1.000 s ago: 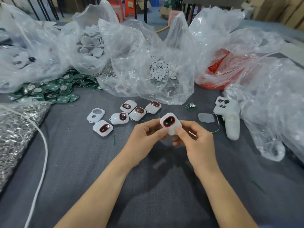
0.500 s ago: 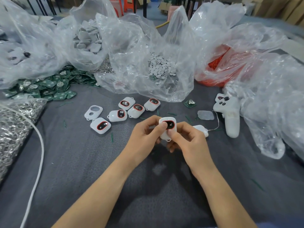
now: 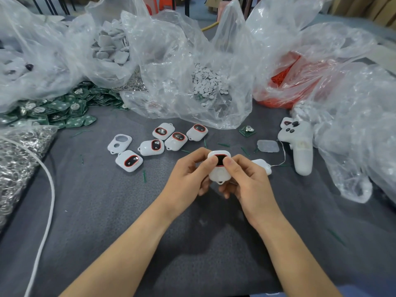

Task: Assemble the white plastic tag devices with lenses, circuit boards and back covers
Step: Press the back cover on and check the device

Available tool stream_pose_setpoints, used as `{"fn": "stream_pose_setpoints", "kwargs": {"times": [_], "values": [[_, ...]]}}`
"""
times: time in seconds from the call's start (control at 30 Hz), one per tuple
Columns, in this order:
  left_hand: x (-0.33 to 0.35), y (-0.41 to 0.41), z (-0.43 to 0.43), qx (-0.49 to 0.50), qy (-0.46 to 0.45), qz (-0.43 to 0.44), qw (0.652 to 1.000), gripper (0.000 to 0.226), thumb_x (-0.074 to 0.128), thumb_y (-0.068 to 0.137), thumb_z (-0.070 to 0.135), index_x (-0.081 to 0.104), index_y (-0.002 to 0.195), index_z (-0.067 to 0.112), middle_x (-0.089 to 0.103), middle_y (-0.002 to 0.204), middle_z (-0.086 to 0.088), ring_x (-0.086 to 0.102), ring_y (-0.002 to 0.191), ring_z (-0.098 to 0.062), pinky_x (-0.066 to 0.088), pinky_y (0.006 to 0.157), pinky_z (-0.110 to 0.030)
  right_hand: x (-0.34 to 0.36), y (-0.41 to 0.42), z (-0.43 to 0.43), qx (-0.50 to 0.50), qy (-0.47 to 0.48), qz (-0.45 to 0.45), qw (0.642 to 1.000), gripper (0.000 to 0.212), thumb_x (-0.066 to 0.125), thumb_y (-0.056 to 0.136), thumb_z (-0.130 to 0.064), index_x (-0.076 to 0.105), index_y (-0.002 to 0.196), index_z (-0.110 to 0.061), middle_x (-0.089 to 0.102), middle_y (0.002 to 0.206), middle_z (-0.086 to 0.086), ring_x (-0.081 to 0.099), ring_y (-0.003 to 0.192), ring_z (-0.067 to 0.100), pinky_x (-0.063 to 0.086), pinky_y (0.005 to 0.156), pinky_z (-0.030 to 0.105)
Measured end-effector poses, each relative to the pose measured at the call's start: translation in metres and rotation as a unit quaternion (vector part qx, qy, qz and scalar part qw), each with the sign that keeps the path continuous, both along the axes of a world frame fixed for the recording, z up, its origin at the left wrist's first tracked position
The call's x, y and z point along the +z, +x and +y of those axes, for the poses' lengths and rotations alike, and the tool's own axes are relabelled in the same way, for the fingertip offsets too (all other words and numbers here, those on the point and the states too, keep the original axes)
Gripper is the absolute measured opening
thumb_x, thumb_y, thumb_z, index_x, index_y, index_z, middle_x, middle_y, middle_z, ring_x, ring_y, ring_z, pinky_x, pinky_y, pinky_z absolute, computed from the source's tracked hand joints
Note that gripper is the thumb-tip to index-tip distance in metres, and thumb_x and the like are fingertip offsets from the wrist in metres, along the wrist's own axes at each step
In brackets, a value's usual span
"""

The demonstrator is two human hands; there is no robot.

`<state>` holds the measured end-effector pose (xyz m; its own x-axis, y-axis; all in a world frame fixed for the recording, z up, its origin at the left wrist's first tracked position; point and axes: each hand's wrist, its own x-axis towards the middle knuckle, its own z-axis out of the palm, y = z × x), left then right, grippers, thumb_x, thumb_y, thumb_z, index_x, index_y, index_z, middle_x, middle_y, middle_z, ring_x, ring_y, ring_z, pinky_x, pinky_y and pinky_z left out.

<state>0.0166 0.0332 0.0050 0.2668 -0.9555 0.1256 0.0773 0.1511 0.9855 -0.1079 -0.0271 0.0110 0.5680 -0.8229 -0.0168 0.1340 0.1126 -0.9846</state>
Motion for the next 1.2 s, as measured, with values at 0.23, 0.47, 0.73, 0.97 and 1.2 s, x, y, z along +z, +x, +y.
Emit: {"fn": "stream_pose_setpoints", "kwargs": {"times": [0.23,0.47,0.73,0.97,1.2], "values": [[-0.0043,-0.0042,-0.0008,0.048,0.015,-0.083,0.995,0.017,0.056,0.088,0.026,0.065,0.096,0.014,0.056,0.061,0.002,0.048,0.047,-0.010,0.042,0.043,-0.023,-0.0044,0.0002,0.0010,-0.090,-0.112,0.076,0.987,0.025,0.057,0.094,-0.013,0.064,0.076,0.002,0.058,0.054,0.002,0.050,0.044,0.011,0.039,0.041,0.019],[-0.0011,-0.0074,-0.0004,0.064,0.009,-0.070,0.995,0.013,0.055,0.086,0.023,0.064,0.092,0.015,0.061,0.069,0.000,0.053,0.051,-0.019,0.044,0.044,-0.025,-0.0006,0.0006,0.0030,-0.064,-0.087,0.048,0.993,0.023,0.055,0.094,-0.013,0.064,0.083,0.004,0.061,0.057,-0.001,0.053,0.049,0.011,0.043,0.042,0.023],[-0.0005,-0.0074,-0.0015,0.077,0.014,-0.073,0.994,0.018,0.054,0.085,0.022,0.064,0.093,0.009,0.062,0.075,-0.007,0.057,0.057,-0.017,0.045,0.045,-0.025,-0.0002,-0.0012,0.0047,-0.048,-0.079,0.037,0.995,0.019,0.055,0.093,-0.010,0.064,0.083,0.002,0.064,0.063,0.003,0.057,0.054,0.016,0.047,0.046,0.028],[-0.0011,-0.0050,-0.0005,0.089,0.012,-0.103,0.991,0.018,0.053,0.085,0.023,0.061,0.086,0.007,0.060,0.066,-0.007,0.051,0.052,-0.012,0.040,0.045,-0.024,-0.0039,-0.0013,0.0050,-0.027,-0.081,0.043,0.995,0.016,0.056,0.093,-0.007,0.064,0.082,0.000,0.064,0.066,0.011,0.057,0.056,0.025,0.047,0.049,0.032],[0.0031,-0.0057,-0.0031,0.080,0.016,-0.035,0.996,0.018,0.056,0.083,0.027,0.063,0.089,0.012,0.061,0.065,0.002,0.052,0.050,-0.013,0.043,0.043,-0.022,-0.0018,-0.0029,0.0042,-0.010,-0.090,0.025,0.996,0.009,0.059,0.092,-0.007,0.065,0.087,-0.002,0.067,0.066,0.003,0.061,0.057,0.014,0.049,0.051,0.025]]}}
